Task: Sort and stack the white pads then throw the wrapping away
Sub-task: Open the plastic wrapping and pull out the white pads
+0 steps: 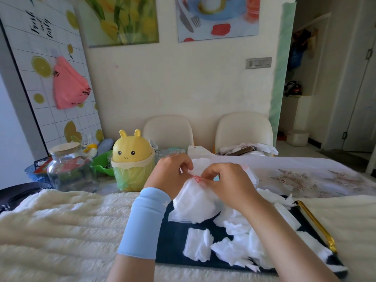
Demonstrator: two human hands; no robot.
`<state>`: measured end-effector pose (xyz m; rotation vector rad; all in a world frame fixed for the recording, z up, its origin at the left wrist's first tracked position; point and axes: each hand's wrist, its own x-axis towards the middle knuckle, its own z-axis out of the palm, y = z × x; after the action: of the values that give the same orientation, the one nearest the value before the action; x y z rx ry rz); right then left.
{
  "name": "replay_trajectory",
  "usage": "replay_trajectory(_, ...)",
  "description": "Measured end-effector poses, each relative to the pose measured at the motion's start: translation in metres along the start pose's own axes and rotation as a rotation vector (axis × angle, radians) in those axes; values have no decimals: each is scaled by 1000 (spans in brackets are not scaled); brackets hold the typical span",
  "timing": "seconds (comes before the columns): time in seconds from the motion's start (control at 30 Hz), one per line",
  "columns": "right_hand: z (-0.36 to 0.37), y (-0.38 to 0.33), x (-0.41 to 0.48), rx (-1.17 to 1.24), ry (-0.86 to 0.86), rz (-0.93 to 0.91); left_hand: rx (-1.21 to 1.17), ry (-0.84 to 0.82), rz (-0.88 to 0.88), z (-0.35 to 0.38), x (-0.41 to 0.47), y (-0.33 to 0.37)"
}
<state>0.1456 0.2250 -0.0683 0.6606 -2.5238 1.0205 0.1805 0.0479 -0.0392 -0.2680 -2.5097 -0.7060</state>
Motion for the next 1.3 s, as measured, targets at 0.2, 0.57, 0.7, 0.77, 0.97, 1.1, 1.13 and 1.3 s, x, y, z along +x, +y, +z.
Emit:
replay_trajectory(0.2,-2,-6,-3,-172,5,-79,54,-176,4,5,-1,2)
replay_trajectory(0.57,-12,2,-1,-7,-107,105,24,-62,-94,4,-1,-6)
replay_trajectory(0.7,-4,-5,-3,-175,52,-12,182,-67,-111,9,1,-5)
replay_trajectory(0.77,-4,-5,-4,-203,58,-58,236,-97,-163,13,2,-11)
replay_trajectory(0.97,-2,-2,-5,-143,-189,-32,203,-85,-130,16,-7,-28)
replay_trajectory(1.1,-5,-4,-7,-52,-179,-13,79,-389,-202,16,-13,-23)
replay_trajectory(1.13,-6,-6,-8,-23,-171,-22,88,-436,-229,18,-14,-27)
replay_trajectory(1.3,-1,-16,-18,-11,-241,-91,154,-362,-284,16,-13,-34)
